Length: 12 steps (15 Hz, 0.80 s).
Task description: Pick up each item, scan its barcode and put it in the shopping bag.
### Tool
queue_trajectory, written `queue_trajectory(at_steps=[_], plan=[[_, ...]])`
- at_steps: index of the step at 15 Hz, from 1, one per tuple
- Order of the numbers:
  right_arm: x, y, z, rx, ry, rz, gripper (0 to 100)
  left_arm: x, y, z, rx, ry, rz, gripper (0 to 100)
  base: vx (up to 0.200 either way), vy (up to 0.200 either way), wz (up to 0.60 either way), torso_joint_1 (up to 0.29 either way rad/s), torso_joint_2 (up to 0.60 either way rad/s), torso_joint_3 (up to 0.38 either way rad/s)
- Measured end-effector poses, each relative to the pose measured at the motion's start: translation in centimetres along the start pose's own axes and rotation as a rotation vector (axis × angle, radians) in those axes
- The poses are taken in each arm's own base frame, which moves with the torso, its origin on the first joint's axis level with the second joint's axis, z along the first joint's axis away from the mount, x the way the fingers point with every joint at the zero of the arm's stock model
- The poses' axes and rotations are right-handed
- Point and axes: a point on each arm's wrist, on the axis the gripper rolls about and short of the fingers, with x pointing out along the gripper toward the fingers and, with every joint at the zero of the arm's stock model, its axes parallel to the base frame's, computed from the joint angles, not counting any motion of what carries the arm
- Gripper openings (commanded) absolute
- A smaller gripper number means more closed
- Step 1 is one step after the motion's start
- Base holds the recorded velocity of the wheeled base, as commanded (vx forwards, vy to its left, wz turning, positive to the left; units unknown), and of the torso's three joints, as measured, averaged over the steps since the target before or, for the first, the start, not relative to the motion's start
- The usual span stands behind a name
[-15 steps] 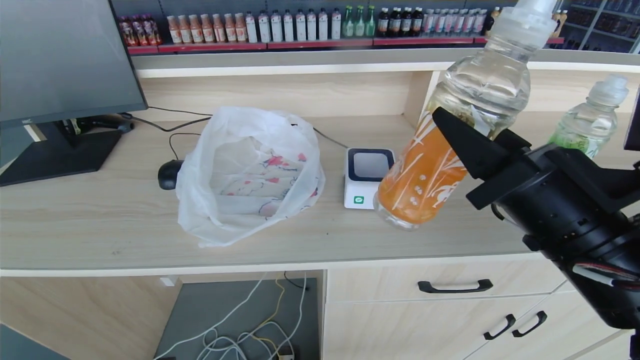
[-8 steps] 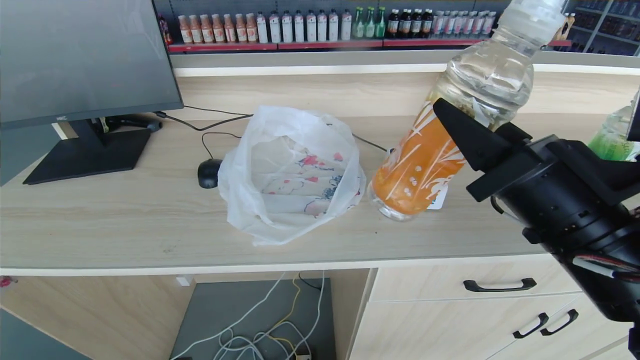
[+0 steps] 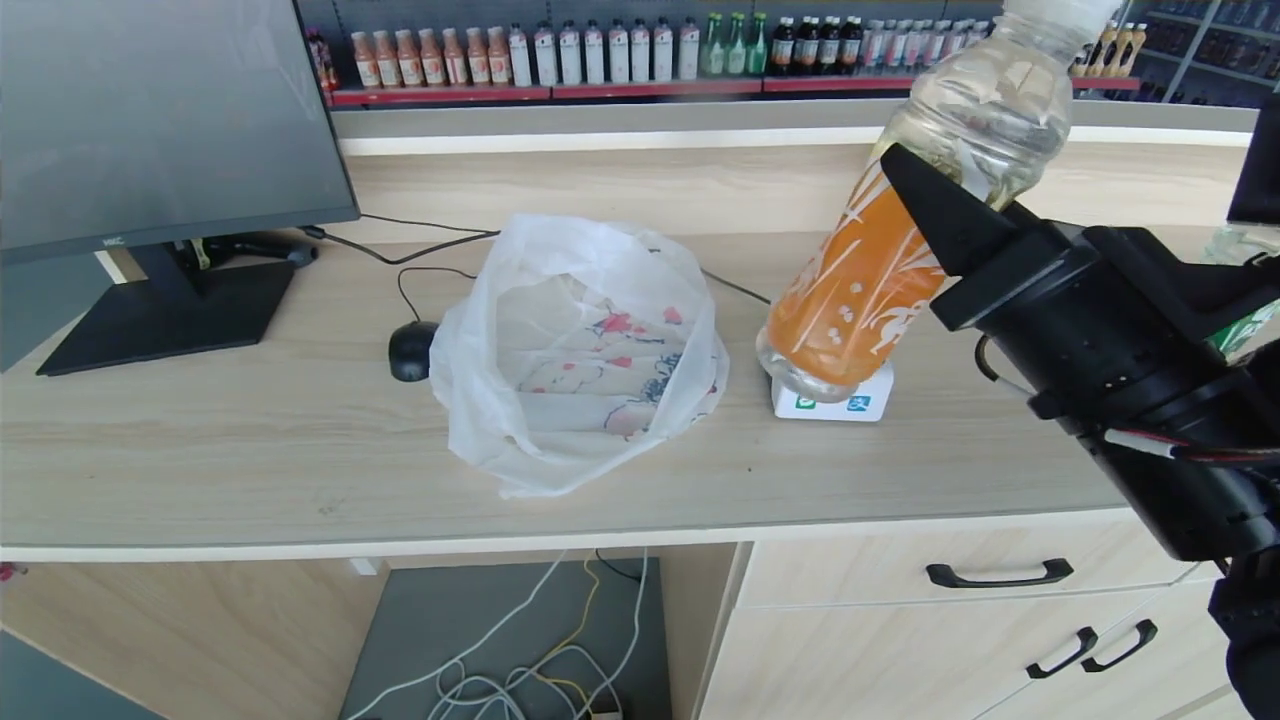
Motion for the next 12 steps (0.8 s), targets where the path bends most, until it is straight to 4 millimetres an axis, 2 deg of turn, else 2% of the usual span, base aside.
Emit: queue_trajectory(at_steps=[2,5,12], plan=[[1.2,0.0,0.2,0.053,-0.034,0.001,0,0.0,0.0,0.0,0.000,0.000,0.000,100,0.000,0.000,0.00,0.000,0.00,0.000],[2.0,-0.9,-0.1,0.109,-0.029,0.020,0,0.0,0.0,0.0,0.000,0.000,0.000,100,0.000,0.000,0.00,0.000,0.00,0.000],[1.9,-4.0,-0.4,0.403,-0.037,-0.064,0,0.0,0.0,0.0,0.000,0.000,0.000,100,0.000,0.000,0.00,0.000,0.00,0.000]])
